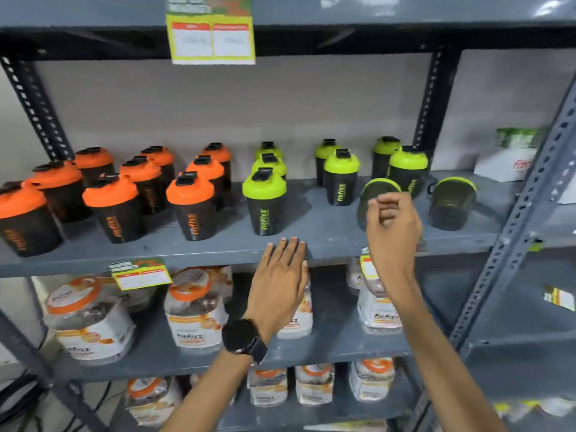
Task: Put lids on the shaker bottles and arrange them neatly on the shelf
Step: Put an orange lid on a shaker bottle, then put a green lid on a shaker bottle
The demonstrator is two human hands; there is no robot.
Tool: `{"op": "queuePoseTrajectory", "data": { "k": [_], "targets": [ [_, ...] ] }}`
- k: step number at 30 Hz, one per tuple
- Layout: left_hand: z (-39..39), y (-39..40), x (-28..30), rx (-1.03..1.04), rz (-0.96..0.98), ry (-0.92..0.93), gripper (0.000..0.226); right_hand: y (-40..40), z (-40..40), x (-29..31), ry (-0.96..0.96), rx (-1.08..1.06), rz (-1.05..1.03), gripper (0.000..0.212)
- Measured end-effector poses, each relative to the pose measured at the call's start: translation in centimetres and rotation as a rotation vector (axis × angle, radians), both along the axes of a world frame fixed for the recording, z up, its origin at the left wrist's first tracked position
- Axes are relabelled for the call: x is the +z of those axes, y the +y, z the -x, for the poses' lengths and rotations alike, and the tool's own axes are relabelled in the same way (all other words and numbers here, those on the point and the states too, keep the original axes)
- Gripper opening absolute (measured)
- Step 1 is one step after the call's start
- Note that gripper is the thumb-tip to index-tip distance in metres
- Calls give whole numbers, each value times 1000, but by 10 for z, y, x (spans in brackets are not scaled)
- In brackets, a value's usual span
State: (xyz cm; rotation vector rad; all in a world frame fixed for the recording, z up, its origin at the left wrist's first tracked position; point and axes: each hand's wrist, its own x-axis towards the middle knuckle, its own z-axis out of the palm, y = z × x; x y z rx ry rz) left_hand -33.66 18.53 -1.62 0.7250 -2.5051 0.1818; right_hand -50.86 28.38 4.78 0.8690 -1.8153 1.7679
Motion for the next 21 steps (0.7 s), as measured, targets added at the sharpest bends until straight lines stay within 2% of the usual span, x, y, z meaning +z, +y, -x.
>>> {"op": "queuePoseTrajectory", "data": {
  "k": [4,8,13,15,17,19,21],
  "targets": [
    [47,12,12,1,-37,-19,52,9,67,18,-148,-14,-220,37],
    [73,8,23,14,-103,-49,66,7,105,27,-328,-11,-444,72],
    [84,2,25,42,-132,-45,68,-2,117,34,-500,182,-628,115],
    [85,3,23,56,-141,-48,70,-7,125,31,-517,227,-647,124],
    [85,2,21,63,-141,-54,70,-10,129,30,-549,271,-644,113],
    [85,1,19,65,-148,-53,70,-6,126,33,-597,322,-585,79],
    [86,0,18,66,-155,-52,64,-4,126,31,-638,363,-532,60]
  ]
}}
